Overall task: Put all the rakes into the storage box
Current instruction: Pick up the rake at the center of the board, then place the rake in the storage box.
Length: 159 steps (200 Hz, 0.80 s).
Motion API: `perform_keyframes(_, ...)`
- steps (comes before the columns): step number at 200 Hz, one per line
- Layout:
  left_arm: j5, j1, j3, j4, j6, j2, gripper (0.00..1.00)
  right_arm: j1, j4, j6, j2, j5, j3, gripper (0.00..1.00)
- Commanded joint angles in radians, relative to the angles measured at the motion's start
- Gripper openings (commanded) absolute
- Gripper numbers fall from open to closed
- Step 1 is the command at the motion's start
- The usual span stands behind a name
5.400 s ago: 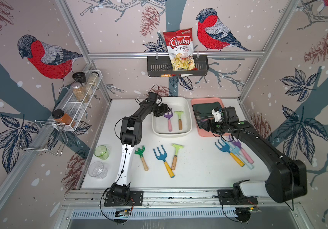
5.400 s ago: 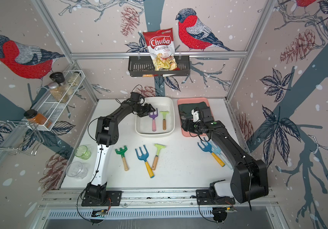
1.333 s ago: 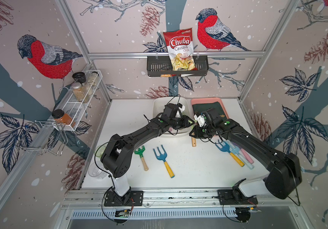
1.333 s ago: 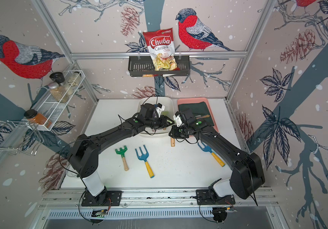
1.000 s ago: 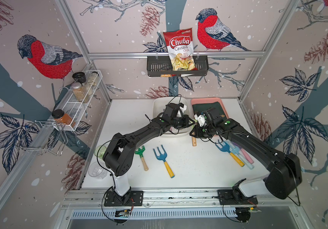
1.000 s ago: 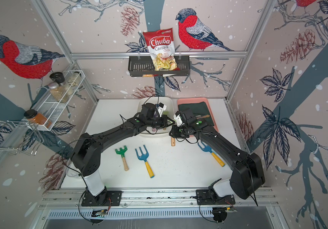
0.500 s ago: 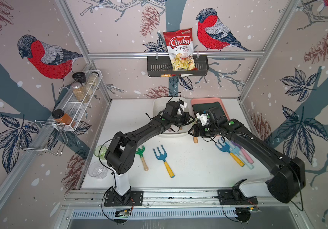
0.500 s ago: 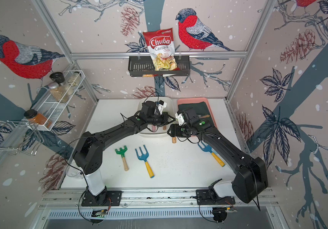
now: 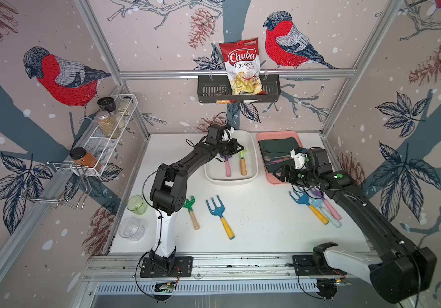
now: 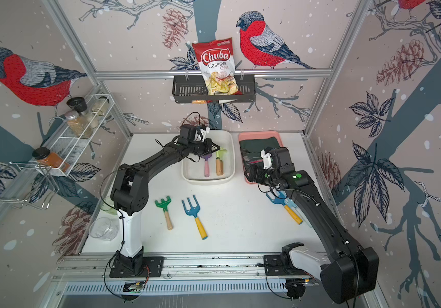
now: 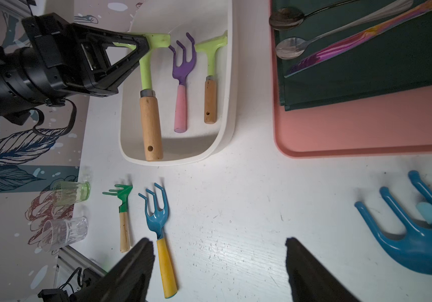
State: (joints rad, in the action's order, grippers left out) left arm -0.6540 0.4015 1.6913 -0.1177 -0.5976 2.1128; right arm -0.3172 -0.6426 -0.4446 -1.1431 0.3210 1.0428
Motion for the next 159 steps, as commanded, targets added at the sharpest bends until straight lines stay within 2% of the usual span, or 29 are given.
perform_keyframes(1, -0.074, -0.034, 0.049, -0.005, 0.062, 0.058, 0.03, 0.023, 0.027, 0.015, 0.005, 0.026, -0.013, 0.82)
perform_keyframes(64, -0.131, -0.083, 0.169, -0.012, 0.069, 0.223, 0.03, 0.067, 0.044, 0.050, -0.068, 0.078, -0.006, 0.82)
perform_keyframes(129, -0.123, -0.085, 0.156, 0.012, 0.048, 0.283, 0.03, 0.067, 0.100, 0.027, -0.101, 0.116, -0.038, 0.82)
perform_keyframes(159, -0.111, -0.086, 0.138, 0.026, 0.041, 0.289, 0.07, 0.067, 0.098, 0.033, -0.106, 0.116, -0.038, 0.82)
